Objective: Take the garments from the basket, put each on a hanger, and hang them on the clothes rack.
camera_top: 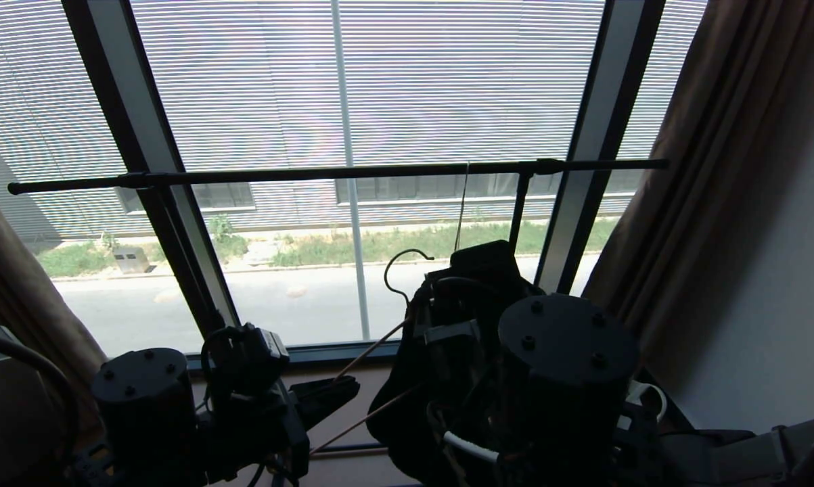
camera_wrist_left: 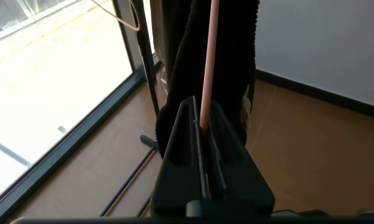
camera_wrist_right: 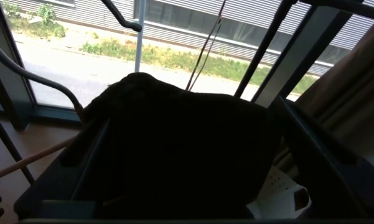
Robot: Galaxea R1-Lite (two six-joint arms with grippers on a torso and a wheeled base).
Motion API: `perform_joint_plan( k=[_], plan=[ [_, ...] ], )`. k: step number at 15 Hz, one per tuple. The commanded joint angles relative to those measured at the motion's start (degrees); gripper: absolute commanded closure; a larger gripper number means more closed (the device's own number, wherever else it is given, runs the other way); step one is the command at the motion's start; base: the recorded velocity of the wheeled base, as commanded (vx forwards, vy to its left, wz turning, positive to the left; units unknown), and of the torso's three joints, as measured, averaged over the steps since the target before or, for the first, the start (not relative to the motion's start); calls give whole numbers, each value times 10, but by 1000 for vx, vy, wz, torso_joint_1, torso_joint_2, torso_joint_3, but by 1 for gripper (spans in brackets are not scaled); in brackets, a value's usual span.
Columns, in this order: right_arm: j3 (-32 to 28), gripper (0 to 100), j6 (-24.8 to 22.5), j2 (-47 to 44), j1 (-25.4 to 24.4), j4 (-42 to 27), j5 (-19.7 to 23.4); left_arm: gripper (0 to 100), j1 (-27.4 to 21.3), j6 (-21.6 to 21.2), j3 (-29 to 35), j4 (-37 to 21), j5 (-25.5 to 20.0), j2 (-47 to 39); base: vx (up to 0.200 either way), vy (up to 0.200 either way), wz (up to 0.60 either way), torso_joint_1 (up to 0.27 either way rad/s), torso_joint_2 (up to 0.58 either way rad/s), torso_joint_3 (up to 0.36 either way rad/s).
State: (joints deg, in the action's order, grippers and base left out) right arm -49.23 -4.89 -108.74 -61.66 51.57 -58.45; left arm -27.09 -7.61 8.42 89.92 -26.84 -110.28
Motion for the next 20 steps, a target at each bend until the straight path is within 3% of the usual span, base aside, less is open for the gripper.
perform_joint_plan(
  k=[1,14,16,17,18,19,20],
  plan=[
    [12,0,1,4,-6,1,0,100,3,3,2,1,0,1,0,0,0,0,0,0],
    [33,0,1,46,-14,0,13,100,13,4,5,1,-1,3,0,0,0,0,0,0],
    [46,0,-1,92,37,-12,89,100,16,4,2,1,-3,6,0,0,0,0,0,0],
    [55,0,-6,121,89,-31,159,100,16,4,-2,1,-4,9,0,0,0,0,0,0],
    [66,0,-20,150,133,-60,239,100,16,4,-4,1,-5,16,0,0,0,0,0,0],
    [71,0,-50,189,189,-115,353,100,16,4,-8,1,-7,22,0,0,0,0,0,0],
    [60,0,-65,215,234,-183,439,100,15,3,-10,1,-8,25,0,0,0,0,0,0]
  ],
)
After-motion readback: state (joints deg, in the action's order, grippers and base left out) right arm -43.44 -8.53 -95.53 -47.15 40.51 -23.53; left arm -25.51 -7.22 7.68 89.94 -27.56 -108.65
